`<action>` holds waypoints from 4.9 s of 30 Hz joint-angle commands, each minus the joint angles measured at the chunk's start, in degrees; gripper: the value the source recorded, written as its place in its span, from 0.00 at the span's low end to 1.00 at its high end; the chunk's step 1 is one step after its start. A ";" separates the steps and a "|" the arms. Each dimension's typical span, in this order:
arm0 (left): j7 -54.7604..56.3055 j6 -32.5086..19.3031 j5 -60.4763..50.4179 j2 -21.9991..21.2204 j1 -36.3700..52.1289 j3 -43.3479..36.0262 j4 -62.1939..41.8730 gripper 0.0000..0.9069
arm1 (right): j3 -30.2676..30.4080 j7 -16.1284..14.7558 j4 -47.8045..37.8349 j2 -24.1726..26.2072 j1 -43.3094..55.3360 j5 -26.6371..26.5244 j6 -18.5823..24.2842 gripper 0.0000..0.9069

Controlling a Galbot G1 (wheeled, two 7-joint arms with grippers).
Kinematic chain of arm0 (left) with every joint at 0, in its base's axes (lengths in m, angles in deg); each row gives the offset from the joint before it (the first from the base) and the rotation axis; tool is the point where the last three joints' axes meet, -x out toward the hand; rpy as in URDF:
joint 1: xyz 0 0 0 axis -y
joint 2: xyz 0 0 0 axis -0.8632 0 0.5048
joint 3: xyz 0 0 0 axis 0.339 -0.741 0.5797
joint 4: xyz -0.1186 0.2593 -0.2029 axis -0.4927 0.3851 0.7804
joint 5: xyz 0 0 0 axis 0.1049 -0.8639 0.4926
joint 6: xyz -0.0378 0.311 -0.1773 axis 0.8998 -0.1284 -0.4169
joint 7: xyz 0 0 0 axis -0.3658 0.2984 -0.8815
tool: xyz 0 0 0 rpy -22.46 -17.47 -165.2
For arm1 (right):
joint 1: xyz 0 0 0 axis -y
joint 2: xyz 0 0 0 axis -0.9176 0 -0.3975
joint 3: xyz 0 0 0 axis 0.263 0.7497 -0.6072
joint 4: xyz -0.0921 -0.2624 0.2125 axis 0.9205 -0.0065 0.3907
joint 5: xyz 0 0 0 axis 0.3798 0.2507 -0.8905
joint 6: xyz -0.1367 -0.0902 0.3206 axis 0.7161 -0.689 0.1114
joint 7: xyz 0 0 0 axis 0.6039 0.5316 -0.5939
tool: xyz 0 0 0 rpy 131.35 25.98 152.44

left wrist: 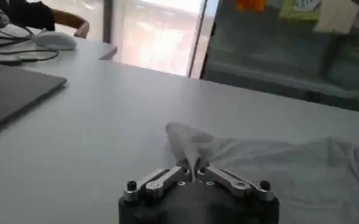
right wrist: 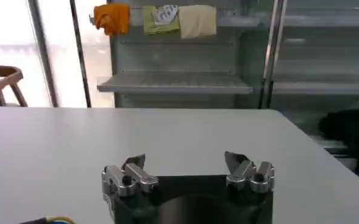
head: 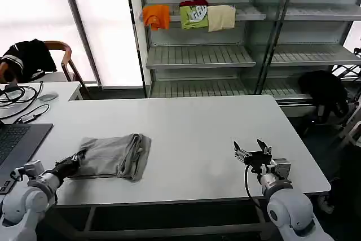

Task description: Fold and organize the clothes.

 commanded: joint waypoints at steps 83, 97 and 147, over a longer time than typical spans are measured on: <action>14.30 1.95 -7.42 -1.81 11.68 -23.71 18.03 1.00 | 8.39 1.74 -6.56 -8.43 7.67 -13.18 -1.39 1.00; 16.88 1.99 -9.22 0.70 7.24 -15.34 19.87 1.00 | 19.08 6.18 -17.67 -15.98 23.61 -27.39 -1.88 1.00; 17.18 1.93 -9.82 -0.10 4.98 -13.30 17.50 1.00 | 25.49 6.06 -31.62 -23.04 26.85 -22.92 -1.23 0.00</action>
